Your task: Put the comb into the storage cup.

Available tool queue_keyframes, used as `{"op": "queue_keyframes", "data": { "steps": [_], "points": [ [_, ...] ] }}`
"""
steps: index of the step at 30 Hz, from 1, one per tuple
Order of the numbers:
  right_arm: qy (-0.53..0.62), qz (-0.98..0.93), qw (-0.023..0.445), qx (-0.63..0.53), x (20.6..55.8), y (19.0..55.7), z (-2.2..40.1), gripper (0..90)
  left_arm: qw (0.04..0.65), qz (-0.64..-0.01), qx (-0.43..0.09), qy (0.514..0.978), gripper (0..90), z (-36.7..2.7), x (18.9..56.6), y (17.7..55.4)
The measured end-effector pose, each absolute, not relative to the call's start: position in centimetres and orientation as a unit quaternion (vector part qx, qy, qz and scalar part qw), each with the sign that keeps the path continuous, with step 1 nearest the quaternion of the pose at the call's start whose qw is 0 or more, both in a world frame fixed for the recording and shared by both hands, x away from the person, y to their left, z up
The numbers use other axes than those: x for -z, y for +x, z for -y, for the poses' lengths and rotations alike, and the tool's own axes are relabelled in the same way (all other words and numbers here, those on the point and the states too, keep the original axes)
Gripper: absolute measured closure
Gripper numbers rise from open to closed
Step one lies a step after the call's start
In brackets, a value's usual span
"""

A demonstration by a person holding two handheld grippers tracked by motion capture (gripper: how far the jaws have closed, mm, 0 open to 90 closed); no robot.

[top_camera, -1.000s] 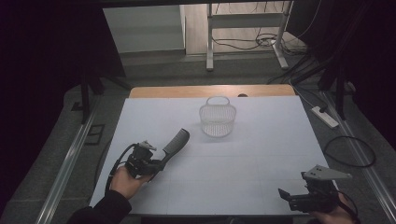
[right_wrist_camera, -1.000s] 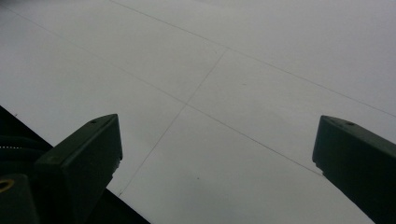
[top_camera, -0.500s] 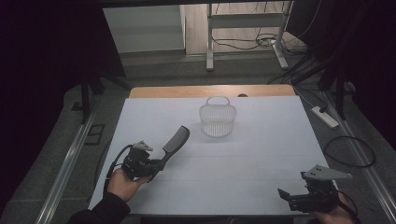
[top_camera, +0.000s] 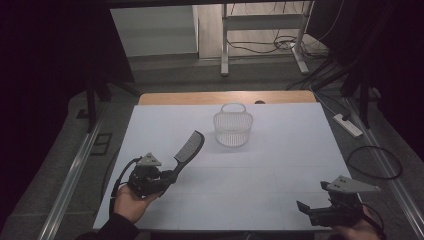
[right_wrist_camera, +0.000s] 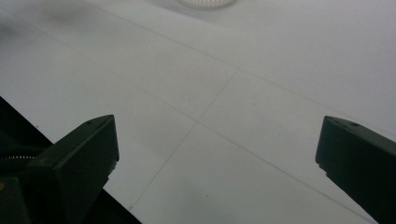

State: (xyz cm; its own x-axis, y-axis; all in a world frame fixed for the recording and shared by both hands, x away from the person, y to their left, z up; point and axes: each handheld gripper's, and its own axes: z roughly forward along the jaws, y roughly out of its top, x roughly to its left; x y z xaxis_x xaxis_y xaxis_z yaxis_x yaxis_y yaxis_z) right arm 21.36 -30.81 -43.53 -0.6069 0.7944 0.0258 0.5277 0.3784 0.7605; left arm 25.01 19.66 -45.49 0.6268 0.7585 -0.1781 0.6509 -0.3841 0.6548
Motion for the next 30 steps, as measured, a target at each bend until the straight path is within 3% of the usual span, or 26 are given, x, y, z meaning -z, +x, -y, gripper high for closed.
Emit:
{"op": "queue_keyframes", "data": {
  "steps": [25,30],
  "points": [
    [0.36,-0.799,0.147,-0.46,40.9,24.4,28.9,0.0,0.391,-0.399,-0.092,0.824,71.7,-17.4,44.7,23.4],
    [0.36,-0.799,0.119,-0.466,40.7,25.0,28.2,0.0,0.392,-0.392,-0.094,0.827,71.7,-17.1,44.7,23.5]
  ]
}}
